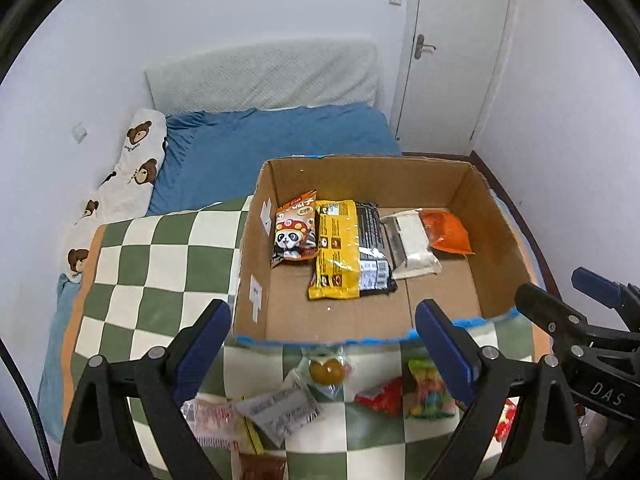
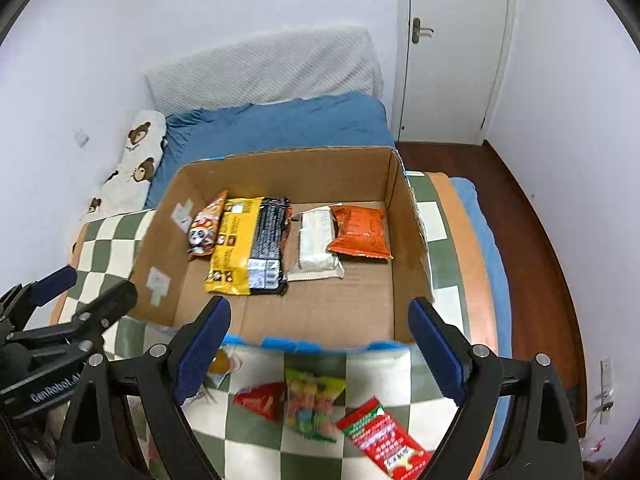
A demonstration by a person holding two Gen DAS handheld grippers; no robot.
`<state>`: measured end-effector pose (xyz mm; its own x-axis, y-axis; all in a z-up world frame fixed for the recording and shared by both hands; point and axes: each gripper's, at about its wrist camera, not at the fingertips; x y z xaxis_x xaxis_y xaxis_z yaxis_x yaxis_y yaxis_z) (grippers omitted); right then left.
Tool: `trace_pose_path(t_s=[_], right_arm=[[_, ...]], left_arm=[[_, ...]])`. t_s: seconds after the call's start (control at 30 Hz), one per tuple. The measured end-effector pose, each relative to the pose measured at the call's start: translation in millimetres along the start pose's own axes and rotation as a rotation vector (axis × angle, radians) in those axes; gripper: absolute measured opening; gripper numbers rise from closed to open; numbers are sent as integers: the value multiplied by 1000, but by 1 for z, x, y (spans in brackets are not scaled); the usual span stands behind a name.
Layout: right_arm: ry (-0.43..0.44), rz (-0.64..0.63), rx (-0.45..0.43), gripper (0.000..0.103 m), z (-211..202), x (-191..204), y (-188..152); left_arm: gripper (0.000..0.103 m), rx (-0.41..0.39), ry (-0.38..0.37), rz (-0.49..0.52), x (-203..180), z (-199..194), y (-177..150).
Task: Organize snacks
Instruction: 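Grasp the red sauce packet with the left tool while the right grasps the yellow panda bag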
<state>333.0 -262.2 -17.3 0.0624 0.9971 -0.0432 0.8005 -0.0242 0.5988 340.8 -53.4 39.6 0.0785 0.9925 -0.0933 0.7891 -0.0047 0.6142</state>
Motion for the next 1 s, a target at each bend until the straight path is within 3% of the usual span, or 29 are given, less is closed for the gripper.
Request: trace_pose_path(t_s=[0.3, 0.4, 0.5, 0.6, 0.77, 0.87, 1.0], right_arm=[[69, 36, -39, 92, -55, 3, -29], [109, 72, 30, 92, -59, 1, -52], [170, 64, 178, 92, -44, 5, -92], [196, -72, 317, 92, -19, 24, -140], [178, -452, 533, 92, 35, 77, -223], [166, -617, 595, 92, 55, 100, -262], [141, -756, 656, 92, 80, 114, -296]], left_arm=[[95, -17, -11, -42, 5, -48, -31], [95, 20, 2, -35, 12, -56, -54], [95, 100, 48, 2, 21, -49, -90], [95, 208, 114, 45, 35, -27, -133], [95, 429, 178, 45, 64, 22, -211], [95, 496, 199, 32, 76, 37, -240], [95, 519, 215, 9, 85, 45, -252]])
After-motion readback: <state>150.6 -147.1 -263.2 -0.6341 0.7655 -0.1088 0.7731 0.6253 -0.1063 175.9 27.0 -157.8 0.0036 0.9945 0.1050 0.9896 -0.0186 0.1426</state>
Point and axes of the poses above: each gripper's, at about its wrist camera, not at the fingertips, and z roughly the way its jaws point, x to its left, y to its top, and after that the axes turned 4 degrees about -y, right-handed
